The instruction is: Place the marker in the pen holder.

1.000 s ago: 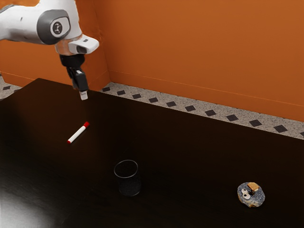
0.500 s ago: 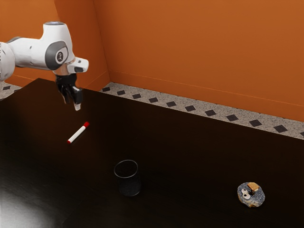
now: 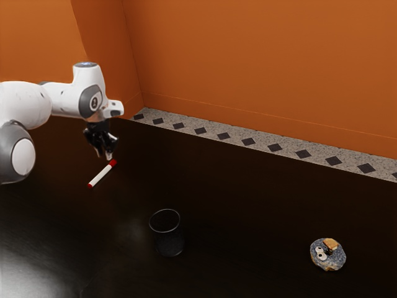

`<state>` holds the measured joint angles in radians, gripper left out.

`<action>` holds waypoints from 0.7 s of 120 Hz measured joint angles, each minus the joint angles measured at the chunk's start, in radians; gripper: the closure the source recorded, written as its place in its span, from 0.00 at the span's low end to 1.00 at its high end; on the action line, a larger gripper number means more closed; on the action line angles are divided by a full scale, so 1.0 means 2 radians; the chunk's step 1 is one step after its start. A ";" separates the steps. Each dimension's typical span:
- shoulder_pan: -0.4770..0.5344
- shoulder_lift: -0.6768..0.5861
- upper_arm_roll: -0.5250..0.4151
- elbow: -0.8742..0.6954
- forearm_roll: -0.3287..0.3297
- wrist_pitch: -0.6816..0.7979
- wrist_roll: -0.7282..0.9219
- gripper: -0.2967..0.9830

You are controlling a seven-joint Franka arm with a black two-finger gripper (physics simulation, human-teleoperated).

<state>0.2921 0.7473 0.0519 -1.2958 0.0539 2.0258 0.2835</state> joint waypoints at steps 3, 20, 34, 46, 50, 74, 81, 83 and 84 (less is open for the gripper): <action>0.002 0.005 0.000 0.001 0.000 0.002 -0.003 0.63; 0.006 0.033 -0.001 0.018 -0.001 0.014 -0.020 0.63; 0.005 0.044 -0.001 0.024 -0.001 0.021 -0.031 0.63; 0.005 0.050 -0.002 0.025 -0.002 0.025 -0.039 0.63; 0.005 0.052 -0.002 0.025 -0.002 0.026 -0.041 0.63; 0.005 0.057 -0.002 0.025 -0.003 0.031 -0.052 0.68; 0.005 0.057 -0.002 0.025 -0.002 0.032 -0.056 0.72; 0.005 0.057 -0.002 0.025 -0.002 0.032 -0.056 0.74; 0.005 0.057 -0.002 0.025 -0.002 0.032 -0.057 0.74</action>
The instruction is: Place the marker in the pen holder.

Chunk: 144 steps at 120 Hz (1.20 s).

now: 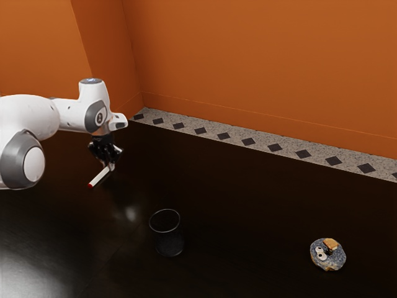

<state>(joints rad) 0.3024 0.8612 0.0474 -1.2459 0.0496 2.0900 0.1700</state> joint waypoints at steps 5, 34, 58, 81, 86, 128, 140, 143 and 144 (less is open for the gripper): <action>0.000 0.000 0.000 0.000 0.001 0.000 -0.002 0.76; -0.015 -0.075 0.000 -0.044 0.006 0.002 -0.016 0.83; -0.097 -0.283 -0.003 -0.199 0.009 0.004 -0.024 0.85; -0.170 -0.374 -0.013 -0.294 0.000 0.035 -0.029 0.85; -0.181 -0.378 -0.015 -0.308 -0.008 0.043 -0.030 0.85; -0.232 -0.390 -0.017 -0.363 -0.028 0.092 -0.044 0.85; -0.233 -0.399 -0.027 -0.378 -0.028 0.098 -0.049 0.85; -0.237 -0.401 -0.028 -0.382 -0.028 0.099 -0.050 0.85; -0.238 -0.402 -0.028 -0.383 -0.028 0.099 -0.050 0.85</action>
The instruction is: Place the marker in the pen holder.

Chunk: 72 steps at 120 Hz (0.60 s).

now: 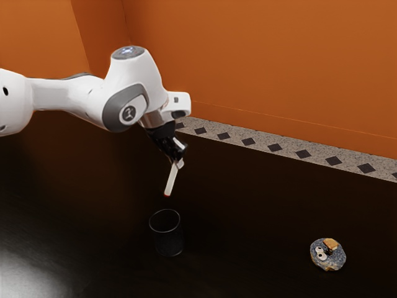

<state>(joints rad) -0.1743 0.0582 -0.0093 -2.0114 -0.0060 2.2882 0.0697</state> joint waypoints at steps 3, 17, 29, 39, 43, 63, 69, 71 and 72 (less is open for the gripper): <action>-0.004 -0.002 -0.001 -0.004 0.000 0.001 -0.001 0.85; -0.021 -0.017 -0.002 -0.023 0.000 0.004 -0.006 0.85; -0.034 -0.024 -0.001 -0.040 -0.001 0.005 -0.009 0.85; -0.039 -0.034 -0.005 -0.057 -0.003 0.005 -0.011 0.85; -0.040 -0.038 -0.007 -0.063 -0.004 0.005 -0.012 0.85; -0.046 -0.040 -0.006 -0.079 -0.005 0.004 -0.017 0.84; -0.041 -0.038 -0.006 -0.081 -0.005 0.004 -0.018 0.84; -0.039 -0.037 -0.006 -0.082 -0.005 0.004 -0.019 0.84; -0.038 -0.036 -0.006 -0.082 -0.005 0.004 -0.019 0.84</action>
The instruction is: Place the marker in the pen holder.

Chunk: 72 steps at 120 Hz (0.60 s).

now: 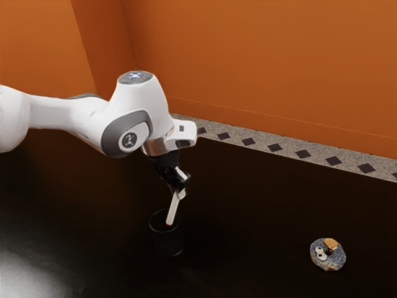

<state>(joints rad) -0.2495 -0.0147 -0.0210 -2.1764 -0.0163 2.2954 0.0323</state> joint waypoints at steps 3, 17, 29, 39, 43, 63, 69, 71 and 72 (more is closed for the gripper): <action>0.004 0.001 0.000 -0.002 0.000 0.000 0.000 0.84; 0.023 0.005 -0.002 -0.021 0.000 -0.001 -0.003 0.84; 0.036 0.008 0.002 -0.030 -0.010 -0.003 0.004 0.68; 0.047 0.005 0.004 -0.023 -0.014 -0.013 0.011 0.54; 0.052 0.004 0.005 -0.002 -0.015 -0.027 0.015 0.49; 0.039 -0.002 0.042 0.200 0.000 -0.173 0.061 0.35; 0.038 -0.007 0.050 0.236 0.012 -0.216 0.076 0.33; 0.039 -0.008 0.052 0.246 0.014 -0.228 0.081 0.32; 0.040 -0.009 0.053 0.250 0.016 -0.234 0.084 0.32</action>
<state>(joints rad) -0.1692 -0.0320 0.0840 -1.6771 0.0150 1.8277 0.1993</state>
